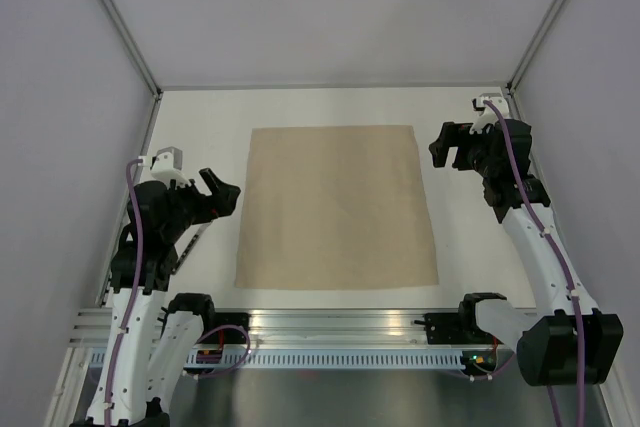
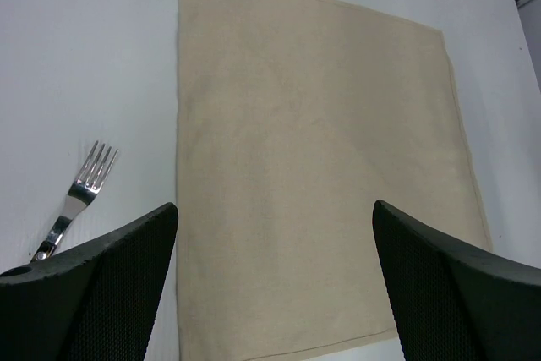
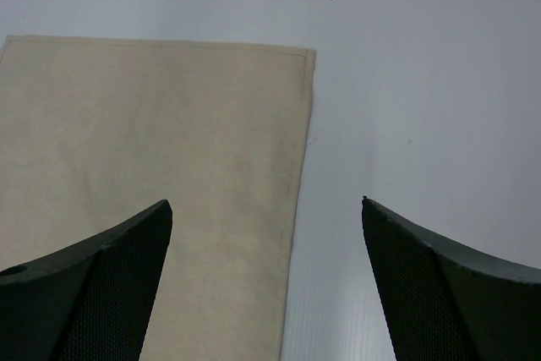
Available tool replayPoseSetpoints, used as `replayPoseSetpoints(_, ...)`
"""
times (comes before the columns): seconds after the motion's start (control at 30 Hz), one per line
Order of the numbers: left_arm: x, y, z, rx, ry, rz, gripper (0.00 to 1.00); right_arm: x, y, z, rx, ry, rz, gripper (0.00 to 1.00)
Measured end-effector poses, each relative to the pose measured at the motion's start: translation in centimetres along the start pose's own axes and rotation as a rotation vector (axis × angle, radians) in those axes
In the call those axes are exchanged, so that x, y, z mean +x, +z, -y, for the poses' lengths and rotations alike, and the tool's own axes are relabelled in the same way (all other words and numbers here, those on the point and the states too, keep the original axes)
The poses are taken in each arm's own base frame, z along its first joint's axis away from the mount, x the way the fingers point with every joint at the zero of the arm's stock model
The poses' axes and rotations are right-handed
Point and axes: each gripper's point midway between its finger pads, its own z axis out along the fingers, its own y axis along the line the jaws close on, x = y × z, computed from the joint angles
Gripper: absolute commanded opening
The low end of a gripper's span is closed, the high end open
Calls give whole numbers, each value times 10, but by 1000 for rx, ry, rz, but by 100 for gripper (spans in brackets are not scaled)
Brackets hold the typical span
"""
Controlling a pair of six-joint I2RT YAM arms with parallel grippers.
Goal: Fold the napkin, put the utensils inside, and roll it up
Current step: Fold the napkin
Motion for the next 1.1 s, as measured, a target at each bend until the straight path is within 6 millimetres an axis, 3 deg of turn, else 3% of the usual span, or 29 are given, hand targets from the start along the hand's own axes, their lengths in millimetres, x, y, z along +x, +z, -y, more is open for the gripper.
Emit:
replayPoseSetpoints(0.3, 3, 0, 8, 52, 17, -21, 99, -1, -2, 2, 2, -42, 4, 98)
replayPoseSetpoints(0.43, 9, 8, 15, 82, 21, -61, 96, 2, 1, 12, 55, -57, -8, 98)
replayPoseSetpoints(0.6, 31, 17, 56, 189, 103, -147, 95, 12, 10, 30, 138, -60, -48, 98)
replayPoseSetpoints(0.83, 94, 42, 152, 310, 299, -272, 91, 13, 11, 43, 213, -67, -53, 98)
replayPoseSetpoints(1.1, 224, 75, 259, 374, 545, -415, 79, 14, 12, 53, 266, -70, -55, 98)
